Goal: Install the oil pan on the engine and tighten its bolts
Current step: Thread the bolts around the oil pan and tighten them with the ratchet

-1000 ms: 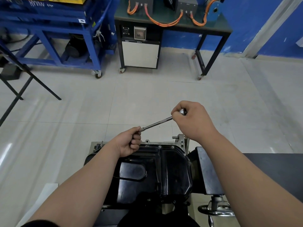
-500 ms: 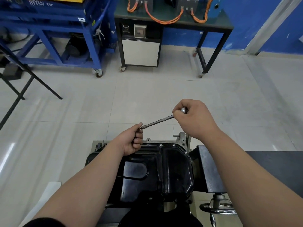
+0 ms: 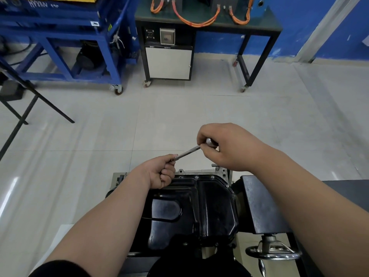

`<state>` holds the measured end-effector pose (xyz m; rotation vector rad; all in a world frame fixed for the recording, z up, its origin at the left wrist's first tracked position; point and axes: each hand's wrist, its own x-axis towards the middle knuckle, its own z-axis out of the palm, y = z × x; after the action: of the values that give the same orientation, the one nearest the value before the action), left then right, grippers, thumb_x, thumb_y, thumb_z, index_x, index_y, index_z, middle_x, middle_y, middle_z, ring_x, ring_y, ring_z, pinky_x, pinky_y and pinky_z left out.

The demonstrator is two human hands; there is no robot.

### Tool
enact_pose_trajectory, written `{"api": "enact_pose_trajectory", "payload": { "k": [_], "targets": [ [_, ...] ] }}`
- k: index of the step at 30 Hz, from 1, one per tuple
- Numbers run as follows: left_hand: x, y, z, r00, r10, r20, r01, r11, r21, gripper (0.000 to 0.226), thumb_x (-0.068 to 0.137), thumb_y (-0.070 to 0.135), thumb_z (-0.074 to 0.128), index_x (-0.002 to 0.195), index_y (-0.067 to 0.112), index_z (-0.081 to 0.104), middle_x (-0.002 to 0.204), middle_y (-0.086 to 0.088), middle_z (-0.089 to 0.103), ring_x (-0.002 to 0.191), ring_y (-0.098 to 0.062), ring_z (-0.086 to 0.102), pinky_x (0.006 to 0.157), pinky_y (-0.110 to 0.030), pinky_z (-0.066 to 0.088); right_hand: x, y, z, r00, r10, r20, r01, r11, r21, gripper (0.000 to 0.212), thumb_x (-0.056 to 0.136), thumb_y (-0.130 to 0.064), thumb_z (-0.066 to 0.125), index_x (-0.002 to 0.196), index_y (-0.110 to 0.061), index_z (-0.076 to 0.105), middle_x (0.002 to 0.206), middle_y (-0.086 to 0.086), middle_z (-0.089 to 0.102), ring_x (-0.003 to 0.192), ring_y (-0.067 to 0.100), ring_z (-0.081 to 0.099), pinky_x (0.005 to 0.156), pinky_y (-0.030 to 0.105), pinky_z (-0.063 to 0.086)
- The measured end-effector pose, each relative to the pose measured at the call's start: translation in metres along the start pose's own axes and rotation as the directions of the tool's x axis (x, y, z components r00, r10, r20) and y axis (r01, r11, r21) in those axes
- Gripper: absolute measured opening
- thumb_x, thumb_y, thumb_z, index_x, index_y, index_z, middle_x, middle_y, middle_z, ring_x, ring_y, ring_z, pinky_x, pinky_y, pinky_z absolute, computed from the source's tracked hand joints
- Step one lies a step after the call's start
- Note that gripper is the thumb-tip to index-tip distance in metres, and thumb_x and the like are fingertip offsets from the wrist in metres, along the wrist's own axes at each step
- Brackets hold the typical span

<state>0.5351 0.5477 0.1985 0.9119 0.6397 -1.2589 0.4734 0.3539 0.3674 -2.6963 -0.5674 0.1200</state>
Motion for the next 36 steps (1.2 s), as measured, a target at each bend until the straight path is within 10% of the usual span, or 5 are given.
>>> {"api": "enact_pose_trajectory", "payload": {
  "k": [3,9,18,31,36],
  "targets": [
    [-0.001,0.003,0.002,0.999,0.01,0.044,-0.006,0.996,-0.09,0.037,0.089,0.036,0.053,0.058,0.021,0.04,0.04,0.009,0.026,0.028,-0.004,0.024,0.029,-0.011,0.013,-0.001,0.006,0.0,1.0,0.009,0.005,-0.009,1.0,0.015,0.007,0.086,-0.02,0.054,0.09,-0.025,0.057,0.08,-0.011,0.058,0.072,0.013,0.054,0.065,0.03,0.042],
    [0.006,0.012,0.015,0.974,0.217,-0.064,-0.226,0.928,-0.295,0.034,0.088,0.039,0.058,0.063,0.02,0.046,0.039,0.01,0.023,0.028,-0.005,0.022,0.027,-0.014,0.014,-0.001,0.016,0.023,0.859,0.491,-0.145,-0.389,0.81,0.44,0.016,0.086,-0.02,0.054,0.073,-0.03,0.054,0.06,-0.01,0.053,0.048,0.004,0.047,0.046,0.018,0.039],
    [0.015,0.008,0.028,0.82,0.412,-0.396,-0.511,0.84,-0.184,0.033,0.094,0.039,0.05,0.07,0.017,0.051,0.039,0.009,0.023,0.03,-0.006,0.02,0.032,-0.013,0.016,-0.007,0.011,0.041,0.823,0.564,-0.06,-0.456,0.721,0.523,0.013,0.087,-0.022,0.055,0.076,-0.029,0.056,0.062,-0.008,0.052,0.046,0.004,0.045,0.051,0.019,0.04],
    [-0.01,0.005,0.036,0.834,0.477,-0.277,-0.545,0.638,-0.543,0.036,0.097,0.04,0.043,0.071,0.019,0.056,0.041,0.006,0.02,0.031,-0.008,0.017,0.032,-0.016,0.015,-0.012,-0.009,0.042,0.691,0.716,-0.099,-0.429,0.517,0.74,0.011,0.084,-0.026,0.056,0.075,-0.028,0.063,0.056,-0.014,0.052,0.054,0.011,0.05,0.071,0.044,0.055],
    [-0.013,0.005,0.038,0.827,0.473,-0.302,-0.56,0.65,-0.514,0.036,0.095,0.042,0.047,0.068,0.019,0.056,0.041,0.007,0.019,0.031,-0.008,0.016,0.032,-0.016,0.016,-0.017,-0.012,0.038,0.716,0.682,-0.148,-0.409,0.581,0.704,0.012,0.086,-0.025,0.056,0.074,-0.028,0.06,0.051,-0.016,0.051,0.043,0.004,0.043,0.053,0.026,0.041]
  ]
}}
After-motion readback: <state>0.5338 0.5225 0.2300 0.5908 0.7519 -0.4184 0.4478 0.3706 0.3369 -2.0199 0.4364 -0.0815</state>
